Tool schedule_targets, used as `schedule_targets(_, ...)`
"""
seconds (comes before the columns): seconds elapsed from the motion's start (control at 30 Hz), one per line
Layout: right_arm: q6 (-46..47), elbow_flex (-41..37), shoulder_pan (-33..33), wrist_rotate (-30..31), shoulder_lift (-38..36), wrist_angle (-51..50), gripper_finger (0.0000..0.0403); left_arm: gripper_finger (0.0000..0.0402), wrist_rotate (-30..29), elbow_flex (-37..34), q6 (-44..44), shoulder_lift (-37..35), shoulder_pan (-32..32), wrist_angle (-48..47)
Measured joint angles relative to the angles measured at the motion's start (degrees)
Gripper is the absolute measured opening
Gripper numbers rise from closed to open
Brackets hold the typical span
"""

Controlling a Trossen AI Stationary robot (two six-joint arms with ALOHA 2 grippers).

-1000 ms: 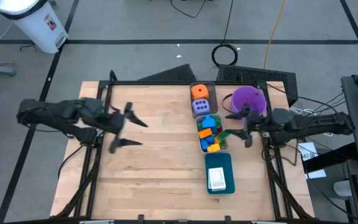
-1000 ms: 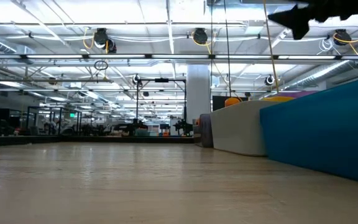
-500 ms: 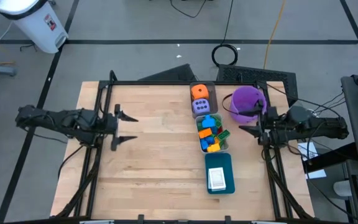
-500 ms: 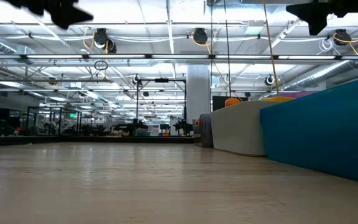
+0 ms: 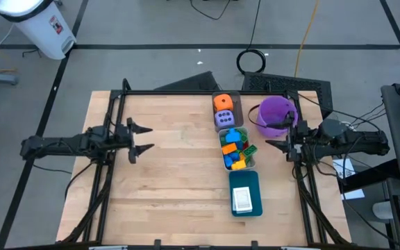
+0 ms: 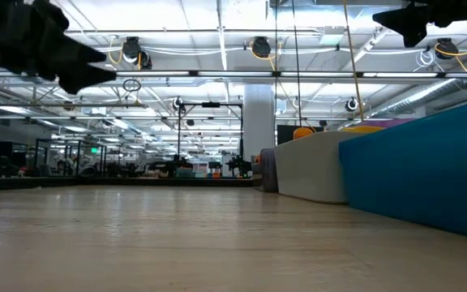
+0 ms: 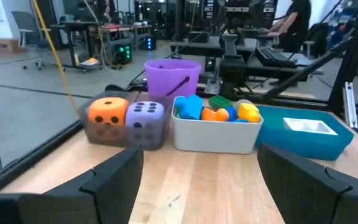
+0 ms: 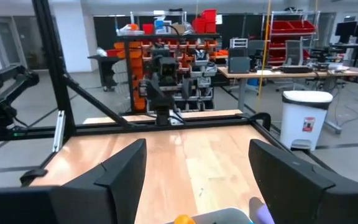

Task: Pick & Place Toys
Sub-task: Return to home position

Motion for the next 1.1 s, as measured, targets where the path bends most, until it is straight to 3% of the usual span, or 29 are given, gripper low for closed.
schedule_targets(0.23, -0.5, -1.2, 0.0, -0.4, 0.0, 2.1, 0.0256, 0.0322, 1.2, -7.0, -0.6, -0.4, 2.6, 6.7)
schedule_targets(0.5, -1.3, -10.7, 0.0, -0.3, -0.1, 15.0, 0.0256, 0.0322, 8.8, -7.4, -0.8, -0.4, 5.3, 9.7)
schedule_targets(0.6, -1.9, -13.4, -0.1, 0.2, -0.1, 18.0, 0.0256, 0.0322, 9.1, -7.4, -1.0, -0.4, 5.4, 10.0)
schedule_targets(0.87, 0.1, -17.1, -2.4, 1.1, -1.6, 17.5, 0.0256, 0.0322, 8.2, -7.4, 1.1, -0.3, 5.4, 8.8)
schedule_targets(1.1, 0.2, -19.9, -4.2, 1.1, -7.8, 14.4, 0.0256, 0.0322, 8.2, -7.4, 6.7, -0.3, 5.3, 8.7)
